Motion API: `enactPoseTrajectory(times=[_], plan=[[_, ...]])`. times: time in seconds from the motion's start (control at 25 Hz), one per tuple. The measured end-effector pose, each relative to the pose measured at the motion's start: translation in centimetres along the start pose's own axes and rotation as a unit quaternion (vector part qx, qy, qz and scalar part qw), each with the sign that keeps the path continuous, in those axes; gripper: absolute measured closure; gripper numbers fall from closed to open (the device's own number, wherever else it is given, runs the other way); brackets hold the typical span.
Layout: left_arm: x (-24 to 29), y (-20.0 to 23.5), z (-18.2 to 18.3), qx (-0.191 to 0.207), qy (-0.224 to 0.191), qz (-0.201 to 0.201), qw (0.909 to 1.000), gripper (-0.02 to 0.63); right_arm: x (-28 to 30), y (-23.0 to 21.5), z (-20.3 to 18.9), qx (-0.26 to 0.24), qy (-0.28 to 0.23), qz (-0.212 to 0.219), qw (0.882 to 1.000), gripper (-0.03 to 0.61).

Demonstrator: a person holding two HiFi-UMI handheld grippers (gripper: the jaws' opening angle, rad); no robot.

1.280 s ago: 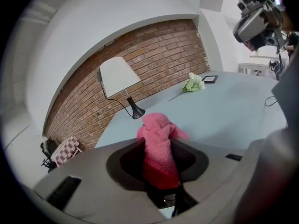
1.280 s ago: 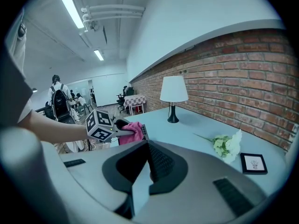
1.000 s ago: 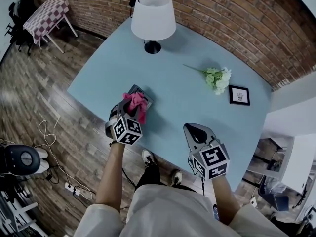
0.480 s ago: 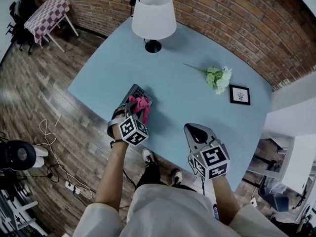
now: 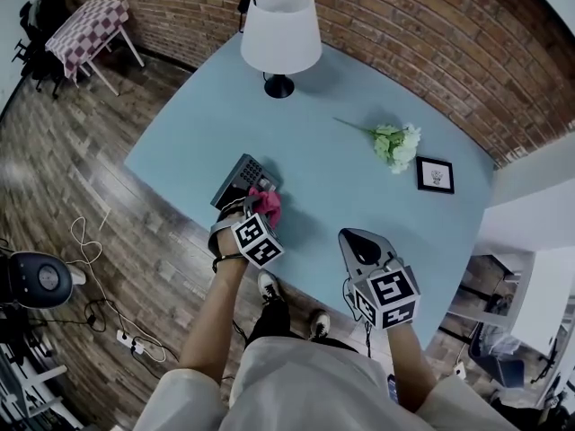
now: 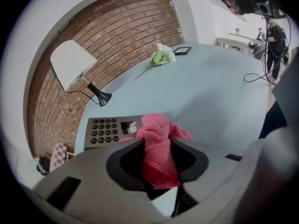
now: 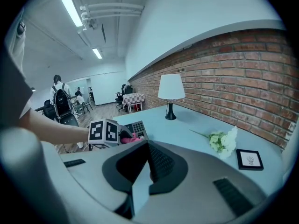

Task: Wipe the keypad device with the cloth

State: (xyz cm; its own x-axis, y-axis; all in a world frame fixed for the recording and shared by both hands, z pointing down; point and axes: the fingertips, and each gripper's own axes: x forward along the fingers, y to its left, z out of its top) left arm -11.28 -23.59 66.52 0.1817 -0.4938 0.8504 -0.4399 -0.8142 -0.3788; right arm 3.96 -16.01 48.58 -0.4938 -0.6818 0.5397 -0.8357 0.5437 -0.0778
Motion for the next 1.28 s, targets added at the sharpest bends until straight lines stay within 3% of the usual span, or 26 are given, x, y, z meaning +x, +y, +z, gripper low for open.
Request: enactPoseTrajectory(times=[0.24, 0.32, 0.4, 0.52, 0.56, 0.68, 0.72, 0.76, 0.92, 1.04, 1.28], plan=[[0.3, -1.1, 0.0, -0.010, 0.003, -0.035, 0.9993, 0.445, -0.3, -0.2, -0.2, 0.002, -0.002, -0.001, 1.000, 0.557], [-0.4, -0.8, 0.7, -0.052, -0.029, -0.036, 0.9975, 0.446, -0.6, -0.3, -0.1, 0.003, -0.003, -0.002, 1.000, 0.557], [-2.0, 1.2, 1.8, -0.138, -0.087, -0.014, 0.9865, 0.448, -0.9, -0.5, 0.0, 0.004, -0.006, -0.004, 1.000, 0.557], [-4.7, 5.8, 2.6, -0.251, -0.159, 0.043, 0.9538, 0.447, -1.3, -0.9, 0.0, 0.006, -0.008, -0.007, 1.000, 0.557], [-5.5, 7.4, 2.7, -0.285, -0.183, 0.061, 0.9390, 0.448, -1.5, -1.0, -0.1, 0.006, -0.009, -0.007, 1.000, 0.557], [-7.3, 11.6, 2.7, -0.394, -0.250, 0.091, 0.8799, 0.446, -1.8, -1.0, -0.2, 0.008, -0.010, -0.007, 1.000, 0.557], [-7.5, 12.6, 2.7, -0.411, -0.257, 0.099, 0.8690, 0.447, -1.9, -1.0, -0.3, 0.009, -0.010, -0.007, 1.000, 0.557], [-7.5, 13.3, 2.7, -0.411, -0.256, 0.109, 0.8681, 0.446, -2.0, -1.0, -0.4, 0.010, -0.009, -0.007, 1.000, 0.557], [-5.6, 13.9, 3.3, -0.353, -0.213, 0.139, 0.9002, 0.446, -2.3, -1.3, -0.9, 0.013, -0.005, -0.010, 1.000, 0.557], [-4.1, 13.6, 3.1, -0.349, -0.187, 0.138, 0.9079, 0.448, -2.5, -1.7, -1.0, 0.016, -0.004, -0.016, 1.000, 0.557], [-2.5, 12.2, 3.5, -0.275, -0.127, 0.145, 0.9420, 0.446, -2.8, -2.6, -1.5, 0.024, -0.002, -0.028, 0.999, 0.557]])
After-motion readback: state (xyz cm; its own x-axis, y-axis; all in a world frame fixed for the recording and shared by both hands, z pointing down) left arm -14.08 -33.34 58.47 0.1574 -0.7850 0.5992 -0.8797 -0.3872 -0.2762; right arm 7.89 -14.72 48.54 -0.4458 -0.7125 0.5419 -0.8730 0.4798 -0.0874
